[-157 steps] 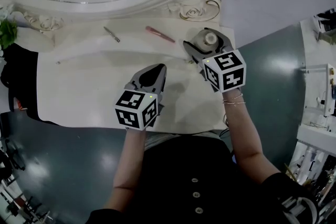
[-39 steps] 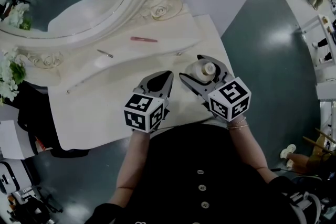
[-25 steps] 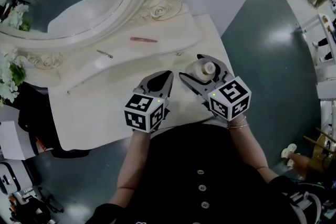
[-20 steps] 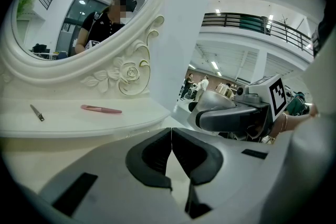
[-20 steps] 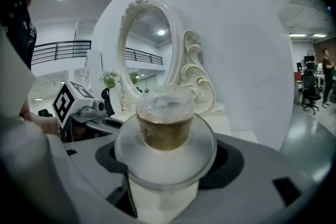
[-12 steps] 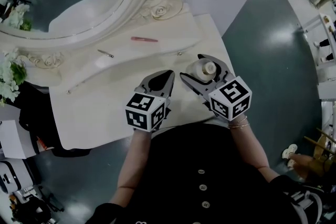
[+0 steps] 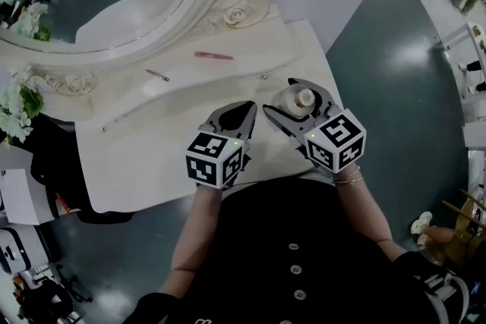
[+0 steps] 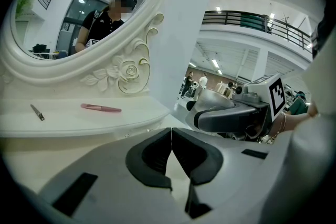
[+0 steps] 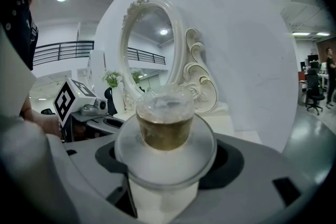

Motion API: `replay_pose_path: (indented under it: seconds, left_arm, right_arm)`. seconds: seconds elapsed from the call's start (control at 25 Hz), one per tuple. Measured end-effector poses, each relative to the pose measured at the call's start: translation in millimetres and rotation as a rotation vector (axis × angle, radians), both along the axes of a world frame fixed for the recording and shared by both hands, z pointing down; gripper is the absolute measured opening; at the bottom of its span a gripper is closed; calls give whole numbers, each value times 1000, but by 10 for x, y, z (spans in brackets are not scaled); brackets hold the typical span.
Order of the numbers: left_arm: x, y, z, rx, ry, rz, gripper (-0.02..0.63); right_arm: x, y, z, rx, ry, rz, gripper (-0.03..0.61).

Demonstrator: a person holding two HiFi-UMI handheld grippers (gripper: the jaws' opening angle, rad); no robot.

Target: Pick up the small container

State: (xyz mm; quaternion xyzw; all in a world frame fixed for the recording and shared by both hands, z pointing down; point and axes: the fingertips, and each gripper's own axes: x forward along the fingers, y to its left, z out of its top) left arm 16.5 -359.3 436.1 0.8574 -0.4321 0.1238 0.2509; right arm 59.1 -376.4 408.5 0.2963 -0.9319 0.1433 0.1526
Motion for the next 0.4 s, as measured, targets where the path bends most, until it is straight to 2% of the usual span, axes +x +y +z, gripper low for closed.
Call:
replay_pose_path:
  seconds: [0.4]
  left_arm:
    - [12, 1, -7, -3, 12, -18, 14]
  right_arm:
    - [9, -9, 26, 0, 3, -20, 341]
